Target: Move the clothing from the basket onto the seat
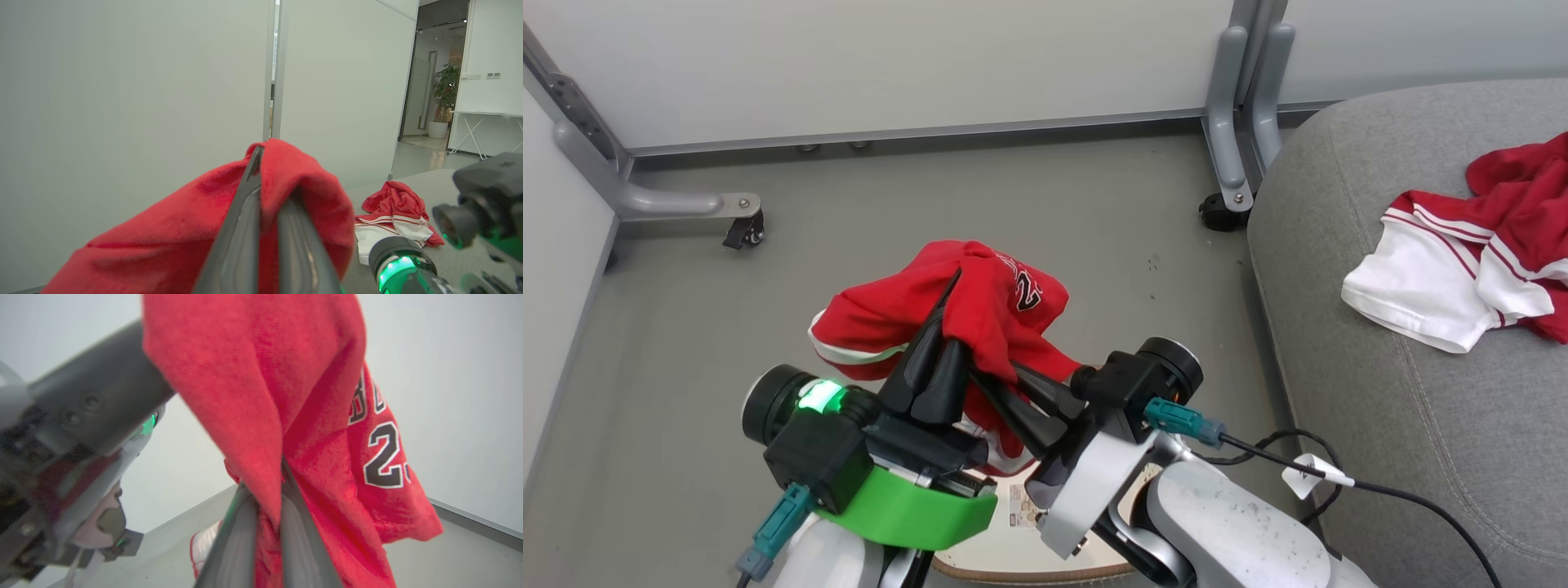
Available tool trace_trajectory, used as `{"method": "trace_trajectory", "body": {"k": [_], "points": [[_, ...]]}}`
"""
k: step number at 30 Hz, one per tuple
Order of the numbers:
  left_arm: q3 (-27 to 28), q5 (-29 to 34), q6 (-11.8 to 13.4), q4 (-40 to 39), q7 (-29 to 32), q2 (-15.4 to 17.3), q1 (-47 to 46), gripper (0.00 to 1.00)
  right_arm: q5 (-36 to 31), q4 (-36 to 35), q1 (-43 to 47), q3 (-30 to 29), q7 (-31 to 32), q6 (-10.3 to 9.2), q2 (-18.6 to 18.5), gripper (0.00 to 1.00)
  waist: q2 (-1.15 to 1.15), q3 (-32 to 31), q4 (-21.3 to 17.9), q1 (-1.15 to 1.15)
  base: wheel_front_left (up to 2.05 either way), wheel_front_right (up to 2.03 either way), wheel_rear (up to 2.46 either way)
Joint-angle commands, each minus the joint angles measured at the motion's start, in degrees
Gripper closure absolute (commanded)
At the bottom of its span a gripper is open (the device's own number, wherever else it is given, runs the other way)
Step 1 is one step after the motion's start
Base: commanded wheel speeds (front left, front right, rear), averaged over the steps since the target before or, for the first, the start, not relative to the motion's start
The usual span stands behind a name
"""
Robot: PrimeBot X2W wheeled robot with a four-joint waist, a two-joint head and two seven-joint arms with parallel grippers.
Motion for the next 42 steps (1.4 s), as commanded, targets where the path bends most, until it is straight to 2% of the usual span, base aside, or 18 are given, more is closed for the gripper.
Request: {"method": "trace_trajectory", "body": {"k": [1,11,12,13,14,22,30,42], "points": [[0.26,-0.35,-0.15,0.14,-0.17,0.04,-0.97,1.0,0.35,0.35,-0.78,0.08,-0.55,0.0,-0.02,1.0,0.0,0.13,-0.02,0.0,0.0,0.0,0.0],[0.11,-0.39,-0.23,0.89,-0.17,0.27,-1.01,1.0,0.8,1.39,-1.32,0.11,-1.49,0.0,0.04,1.0,0.0,0.41,0.19,0.0,0.0,0.0,0.0],[0.11,-0.26,-0.13,1.32,-0.15,0.37,-0.9,0.95,0.8,1.47,-1.38,0.09,-1.59,0.0,0.04,1.0,0.0,0.47,0.19,0.0,0.0,0.0,0.0],[0.23,-0.51,0.31,1.87,0.33,0.33,-0.63,0.64,0.83,1.53,-1.49,0.03,-1.64,0.0,0.04,1.0,0.0,0.48,0.19,0.0,0.0,0.0,0.0],[0.42,-0.13,0.78,2.01,0.27,0.35,-0.7,0.0,0.94,1.61,-1.63,-0.01,-1.61,0.0,0.03,1.0,0.0,0.48,0.18,0.0,0.0,0.0,0.0],[-0.84,1.19,1.05,1.81,2.47,2.09,0.41,0.0,1.25,3.0,-2.62,-0.37,-2.32,0.0,0.04,1.0,0.0,0.24,0.15,0.0,0.0,0.0,0.0],[-2.49,1.51,0.68,0.26,5.76,6.45,4.38,0.0,0.74,5.53,-3.81,-2.82,-3.01,0.0,-0.36,1.0,0.0,0.8,0.8,0.0,0.0,0.0,0.0],[-6.93,0.57,0.17,0.19,8.68,10.13,7.95,0.0,0.57,9.23,-4.26,-4.7,-3.76,0.0,-0.91,1.0,0.0,1.09,1.98,0.0,0.0,0.0,0.0]]}}
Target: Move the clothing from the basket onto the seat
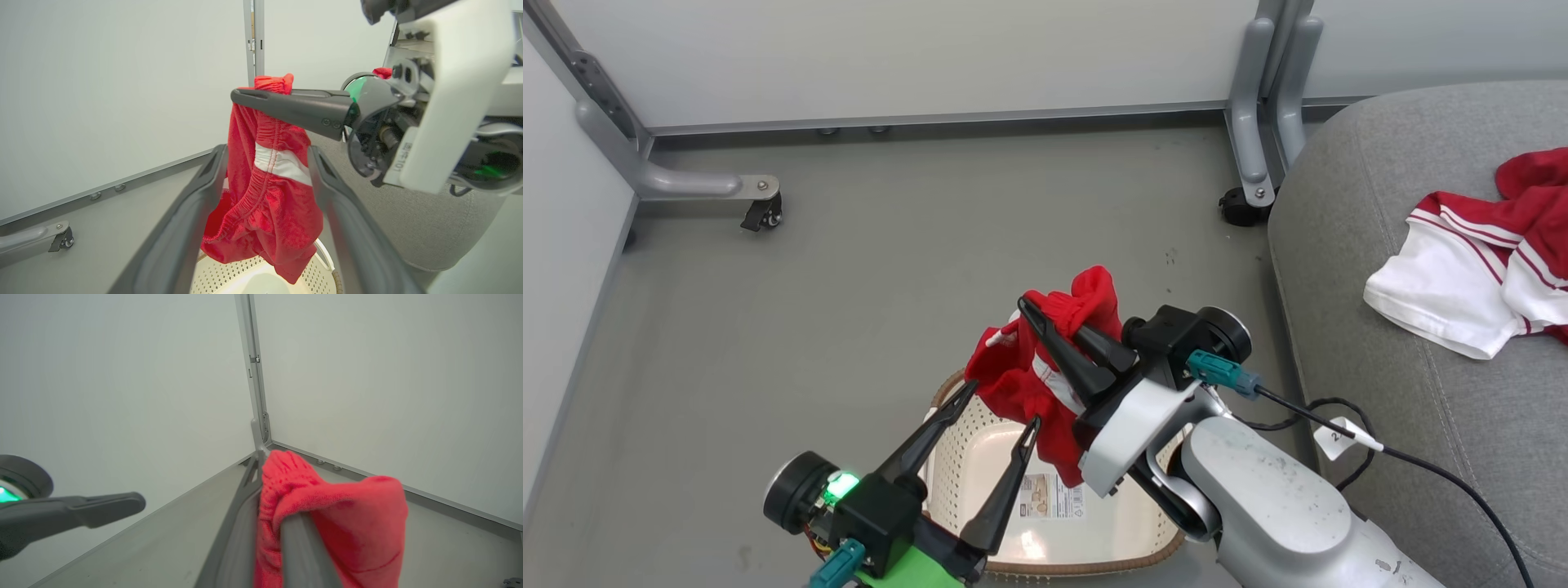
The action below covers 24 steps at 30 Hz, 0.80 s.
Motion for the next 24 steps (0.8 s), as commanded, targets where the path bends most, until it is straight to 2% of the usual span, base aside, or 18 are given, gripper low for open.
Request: {"method": "trace_trajectory", "body": {"k": [1,16,24], "points": [[-0.17,-0.15,-0.08,0.27,0.07,0.55,0.78,0.0,-0.3,0.29,-0.84,-0.22,-0.43,0.0,0.01,1.0,0.0,0.15,0.01,0.0,0.0,0.0,0.0],[-1.19,0.96,0.2,0.72,-0.43,1.39,-2.84,0.0,-1.73,0.59,-2.84,-3.39,-0.88,0.0,-0.87,1.0,0.0,5.63,-1.98,0.0,0.0,0.0,0.0],[-1.73,2.21,0.24,1.1,-0.65,1.81,-6.84,0.0,-3.39,-0.99,-4.3,-6.75,-1.11,0.0,-1.22,1.0,0.0,11.23,-6.36,0.0,0.0,0.0,0.0]]}}
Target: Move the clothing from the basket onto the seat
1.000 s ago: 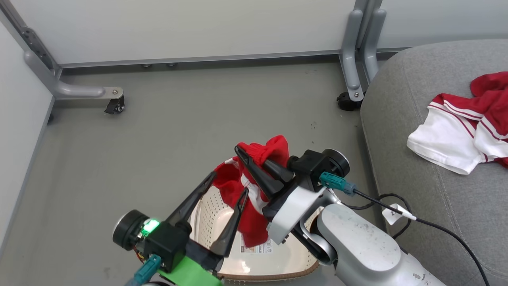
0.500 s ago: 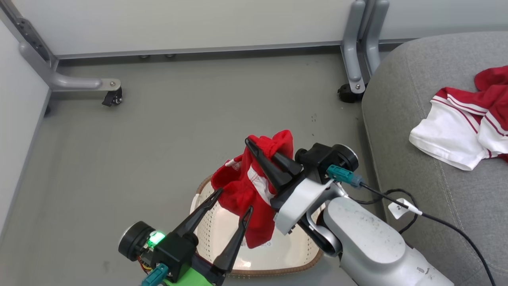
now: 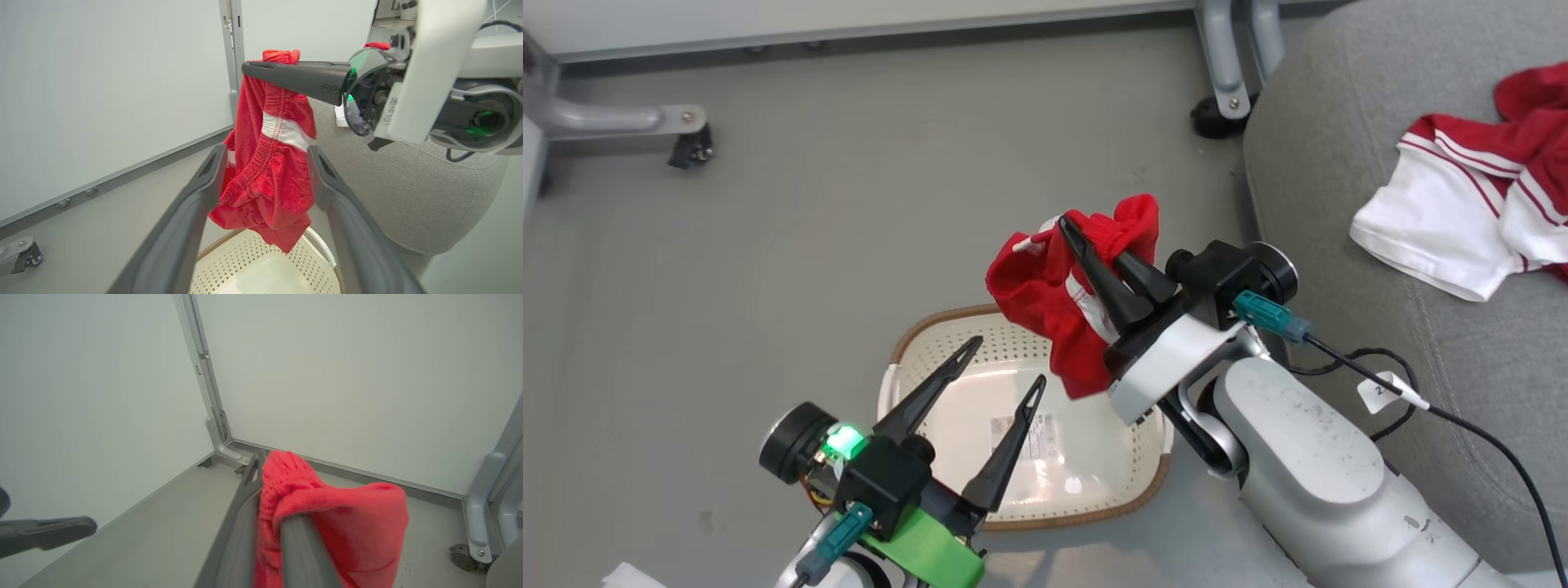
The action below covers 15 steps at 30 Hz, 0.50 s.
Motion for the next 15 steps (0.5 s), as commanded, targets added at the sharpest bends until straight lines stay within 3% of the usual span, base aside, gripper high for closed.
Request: {"method": "trace_trajectory", "body": {"k": [1,15], "points": [[0.06,0.79,0.0,-0.13,-0.31,0.61,-1.45,0.0,-0.5,-0.56,-0.96,-0.54,-0.46,0.0,-0.21,1.0,0.0,3.28,-3.5,0.0,0.0,0.0,0.0],[-2.3,1.16,-0.44,-1.51,2.29,3.39,-6.69,0.0,-2.18,-3.93,0.7,-8.35,-0.46,0.0,1.17,1.0,0.0,8.68,-17.49,0.0,0.0,0.0,0.0]]}}
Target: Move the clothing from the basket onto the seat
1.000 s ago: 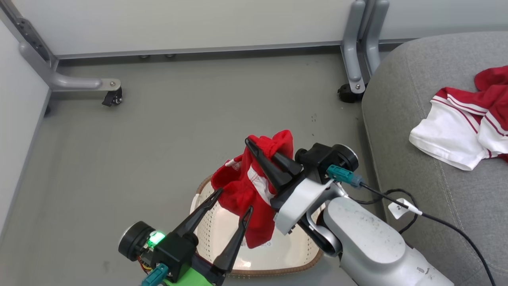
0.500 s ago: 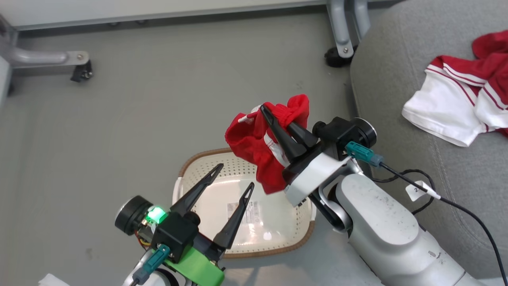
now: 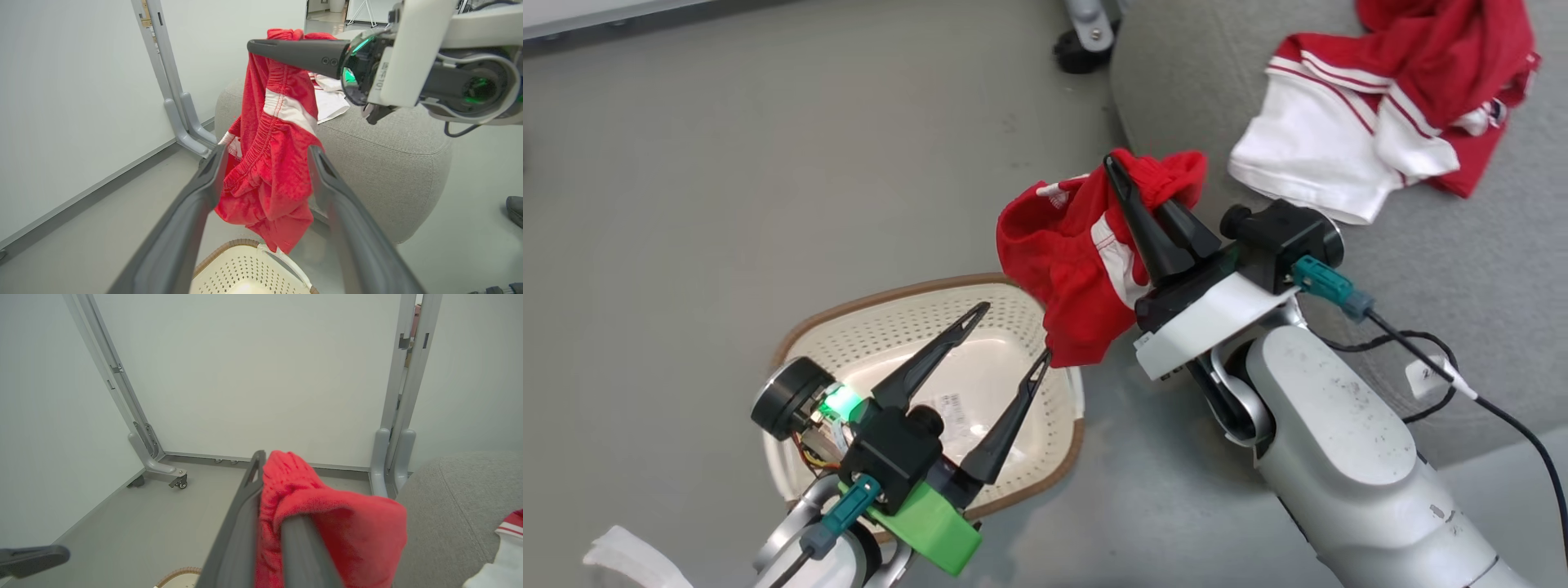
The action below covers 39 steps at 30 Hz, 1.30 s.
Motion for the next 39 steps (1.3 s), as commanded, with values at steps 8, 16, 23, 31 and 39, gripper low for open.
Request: {"method": "trace_trajectory", "body": {"k": [8,16,23,31,39], "points": [[-0.69,-0.76,-0.08,-2.28,2.81,2.57,-1.18,0.0,-0.21,-2.23,3.65,-4.58,-0.17,0.0,0.86,1.0,0.0,3.89,-14.46,0.0,0.0,0.0,0.0],[-1.76,-1.41,0.0,-3.99,4.85,3.8,-0.83,0.0,-0.55,-2.88,6.24,-9.33,-0.17,0.0,1.02,1.0,0.0,3.94,-19.33,0.0,0.0,0.0,0.0],[-2.56,-1.33,0.01,-5.15,5.88,4.07,-1.82,0.0,-1.8,-3.45,3.68,-16.01,-0.18,0.0,0.5,1.0,0.0,4.43,-20.08,0.0,0.0,0.0,0.0],[-3.68,-0.64,-0.08,-6.47,5.63,3.75,-4.09,0.0,-2.08,-2.21,-6.96,-25.65,-0.17,0.0,-5.79,1.0,0.0,6.37,-17.49,0.0,0.0,0.0,0.0],[-5.91,-0.11,-0.29,-6.42,4.43,3.31,-9.28,0.0,-0.58,3.76,-19.71,-32.27,-0.17,0.0,-15.04,1.0,0.0,10.66,-11.23,0.0,0.0,0.0,0.0]]}}
